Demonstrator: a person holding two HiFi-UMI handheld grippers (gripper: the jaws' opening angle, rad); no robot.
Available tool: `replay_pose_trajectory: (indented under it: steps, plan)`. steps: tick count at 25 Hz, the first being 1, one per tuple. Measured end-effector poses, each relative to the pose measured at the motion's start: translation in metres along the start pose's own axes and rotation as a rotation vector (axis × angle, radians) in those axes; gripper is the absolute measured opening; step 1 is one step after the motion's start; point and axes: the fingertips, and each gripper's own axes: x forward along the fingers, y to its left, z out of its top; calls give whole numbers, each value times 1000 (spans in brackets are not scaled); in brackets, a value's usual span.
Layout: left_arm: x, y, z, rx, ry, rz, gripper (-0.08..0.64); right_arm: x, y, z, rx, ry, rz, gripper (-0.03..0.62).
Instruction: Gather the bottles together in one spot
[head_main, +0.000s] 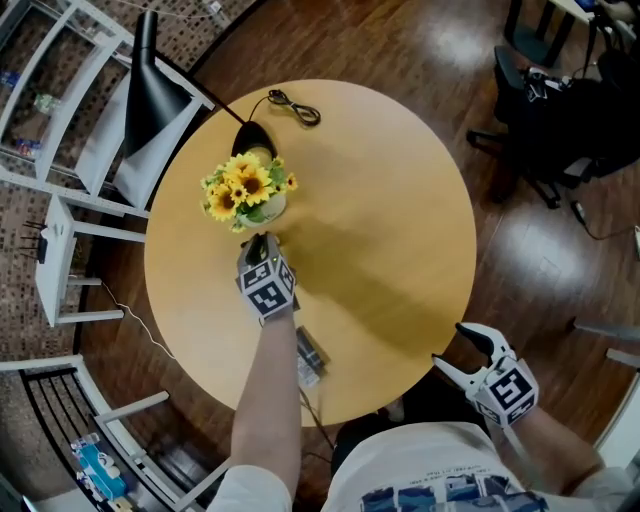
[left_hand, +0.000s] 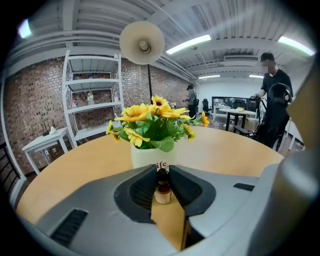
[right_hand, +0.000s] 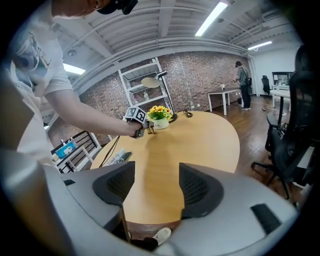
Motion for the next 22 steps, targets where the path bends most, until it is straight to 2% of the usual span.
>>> replay_pose_trajectory:
  steps: [12,15,17,22]
  plan:
    - [4,2,-5,32,-3,26,84,4,2,-3,7,20,-4,299]
    - [5,2,-6,45,-7,21,137,6,2,-3,-5,24,-9,299]
    - [3,3,-5,53,-12,15,137,8,3,-5,-24,20,-9,299]
    - [-31,2,14,49,-84,1,147,12,14,0,-32,26,-16,299]
